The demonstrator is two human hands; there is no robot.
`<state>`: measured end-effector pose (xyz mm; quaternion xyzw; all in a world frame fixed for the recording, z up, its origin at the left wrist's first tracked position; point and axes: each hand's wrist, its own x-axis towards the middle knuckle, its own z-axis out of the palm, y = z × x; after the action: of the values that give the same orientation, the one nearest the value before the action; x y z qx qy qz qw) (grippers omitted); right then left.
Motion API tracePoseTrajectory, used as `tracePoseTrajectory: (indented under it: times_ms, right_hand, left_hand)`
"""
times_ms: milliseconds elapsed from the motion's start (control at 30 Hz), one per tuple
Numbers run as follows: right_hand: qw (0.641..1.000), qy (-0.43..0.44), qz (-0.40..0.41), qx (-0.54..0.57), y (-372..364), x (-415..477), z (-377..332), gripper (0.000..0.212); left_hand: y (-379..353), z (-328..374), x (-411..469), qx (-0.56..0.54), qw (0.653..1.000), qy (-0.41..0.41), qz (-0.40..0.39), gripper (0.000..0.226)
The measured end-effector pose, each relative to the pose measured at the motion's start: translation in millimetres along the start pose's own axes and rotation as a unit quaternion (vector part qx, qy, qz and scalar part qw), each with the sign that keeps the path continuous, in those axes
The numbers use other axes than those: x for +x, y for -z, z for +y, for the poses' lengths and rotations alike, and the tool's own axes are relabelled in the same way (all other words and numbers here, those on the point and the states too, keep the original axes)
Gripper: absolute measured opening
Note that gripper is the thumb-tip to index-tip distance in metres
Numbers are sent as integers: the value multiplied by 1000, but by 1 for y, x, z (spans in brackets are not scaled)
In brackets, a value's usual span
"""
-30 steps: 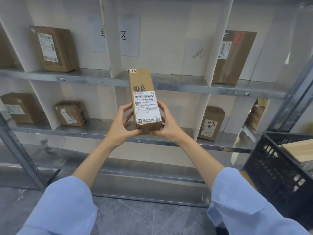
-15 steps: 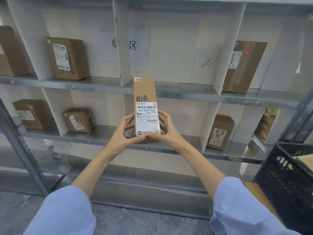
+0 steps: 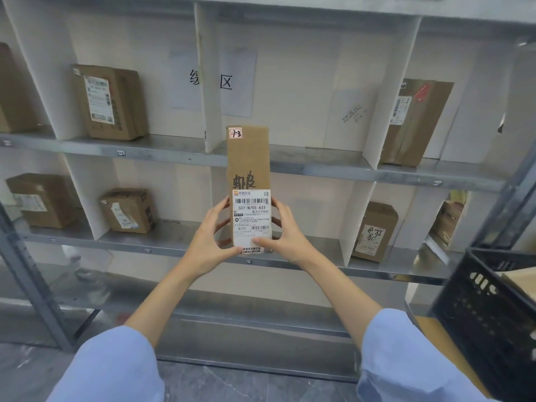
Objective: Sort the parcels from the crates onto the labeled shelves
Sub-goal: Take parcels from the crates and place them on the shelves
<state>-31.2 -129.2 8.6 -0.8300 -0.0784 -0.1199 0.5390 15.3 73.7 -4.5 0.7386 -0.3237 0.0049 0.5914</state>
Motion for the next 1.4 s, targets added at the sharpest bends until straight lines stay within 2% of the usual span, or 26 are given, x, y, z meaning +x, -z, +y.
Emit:
tracePoseTrajectory:
  times_ms: [300,500,700,800,900,967,1133,1400]
  right_hand:
    - [997,-11,-4,79,-44,36,-12,87]
    - [995,7,24,99,-67,59,-26,86]
    - [990,51,70,113,-59,93,-28,88]
    - [986,67,109,107,-43,120,-27,87]
    - [979,83,158,102,-15,154,-30,87]
    - [975,96,178,88,6,181,-32,86]
    - [976,101,188,41,41,257,-24,89]
    - [979,98,179,7,33,339,9,89]
  left_hand:
    - [41,-1,-2,21,999,-16,32,100]
    - [74,2,10,53,998,-16,39,98]
    - [87,11,45,111,992,-25,59,84]
    - [96,4,65,217,972,-28,85,71]
    - [106,-10,87,376,919,-17,114,60]
    - [110,-19,102,448,885,3,131,60]
    - [115,-33,139,490,859,22,147,57]
    - [118,-54,176,511,849,44,130,79]
